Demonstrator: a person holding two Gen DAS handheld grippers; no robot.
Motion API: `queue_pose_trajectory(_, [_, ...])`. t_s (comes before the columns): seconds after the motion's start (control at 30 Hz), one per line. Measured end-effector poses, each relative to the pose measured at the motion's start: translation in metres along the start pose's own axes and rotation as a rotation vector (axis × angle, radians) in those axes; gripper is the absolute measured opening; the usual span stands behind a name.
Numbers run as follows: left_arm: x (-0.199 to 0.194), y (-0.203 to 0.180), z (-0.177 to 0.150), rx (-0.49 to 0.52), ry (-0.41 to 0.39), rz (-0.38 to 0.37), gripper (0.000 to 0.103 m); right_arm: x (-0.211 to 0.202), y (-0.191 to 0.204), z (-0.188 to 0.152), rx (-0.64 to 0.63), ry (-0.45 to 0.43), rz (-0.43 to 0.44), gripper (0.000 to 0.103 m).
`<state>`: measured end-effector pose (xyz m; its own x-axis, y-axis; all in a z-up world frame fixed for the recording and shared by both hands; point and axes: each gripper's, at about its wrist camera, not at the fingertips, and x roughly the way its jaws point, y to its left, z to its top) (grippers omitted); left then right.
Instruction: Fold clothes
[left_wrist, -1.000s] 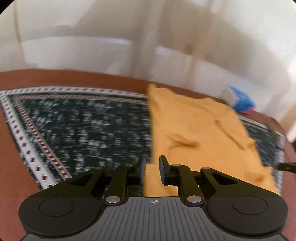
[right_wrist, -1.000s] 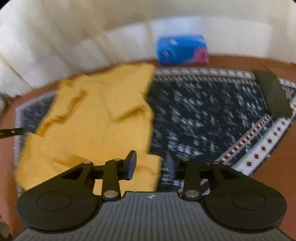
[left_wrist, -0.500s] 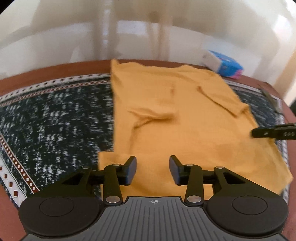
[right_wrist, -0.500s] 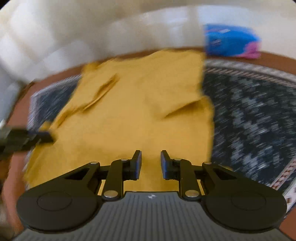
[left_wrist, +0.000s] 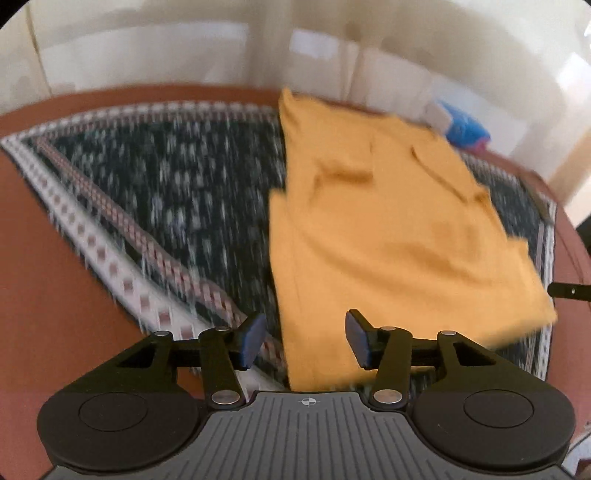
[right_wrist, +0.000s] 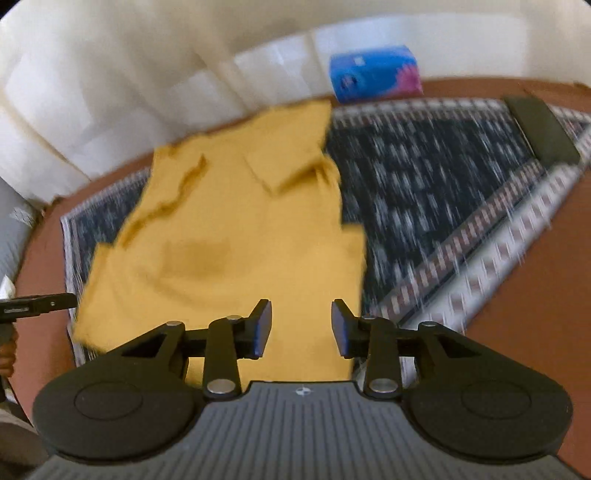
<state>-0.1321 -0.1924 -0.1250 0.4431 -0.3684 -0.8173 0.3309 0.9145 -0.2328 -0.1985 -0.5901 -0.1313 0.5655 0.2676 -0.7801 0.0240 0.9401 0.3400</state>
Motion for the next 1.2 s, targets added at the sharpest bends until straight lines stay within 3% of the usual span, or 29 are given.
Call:
queue_pose_trajectory(0.2, [0.013, -0.010, -0.019, 0.062, 0.005, 0.048, 0.065, 0.008, 0.002, -0.030, -0.006, 0.047, -0.063, 0.038])
queue_pose_trajectory(0.27, [0.010, -0.008, -0.020, 0.053, 0.011, 0.049, 0.064, 0.008, 0.003, -0.035, -0.047, 0.043, -0.080, 0.034])
queue_pose_trajectory(0.37, [-0.007, -0.005, -0.021, 0.027, -0.029, 0.047, 0.064, -0.002, 0.006, -0.035, -0.061, 0.022, -0.087, 0.038])
queue_pose_trajectory(0.5, [-0.022, -0.018, -0.030, 0.174, -0.028, 0.018, 0.065, -0.024, 0.020, -0.040, -0.154, -0.028, -0.054, 0.042])
queue_pose_trajectory(0.63, [-0.015, -0.039, -0.037, 0.324, -0.011, 0.035, 0.065, -0.019, 0.033, -0.046, -0.261, 0.014, -0.046, 0.042])
queue_pose_trajectory(0.73, [-0.013, -0.050, -0.036, 0.362, -0.019, 0.023, 0.065, -0.011, 0.040, -0.050, -0.327, 0.043, -0.051, 0.043])
queue_pose_trajectory(0.9, [-0.020, -0.039, 0.009, 0.225, -0.094, -0.050, 0.065, -0.009, 0.045, -0.030, -0.356, 0.033, -0.022, 0.043])
queue_pose_trajectory(1.07, [-0.015, -0.030, 0.091, 0.162, -0.228, -0.051, 0.067, -0.007, 0.043, 0.045, -0.337, -0.055, 0.025, 0.048])
queue_pose_trajectory(1.2, [0.024, -0.024, 0.150, 0.205, -0.246, -0.020, 0.068, 0.017, 0.039, 0.115, -0.290, -0.109, 0.052, 0.051])
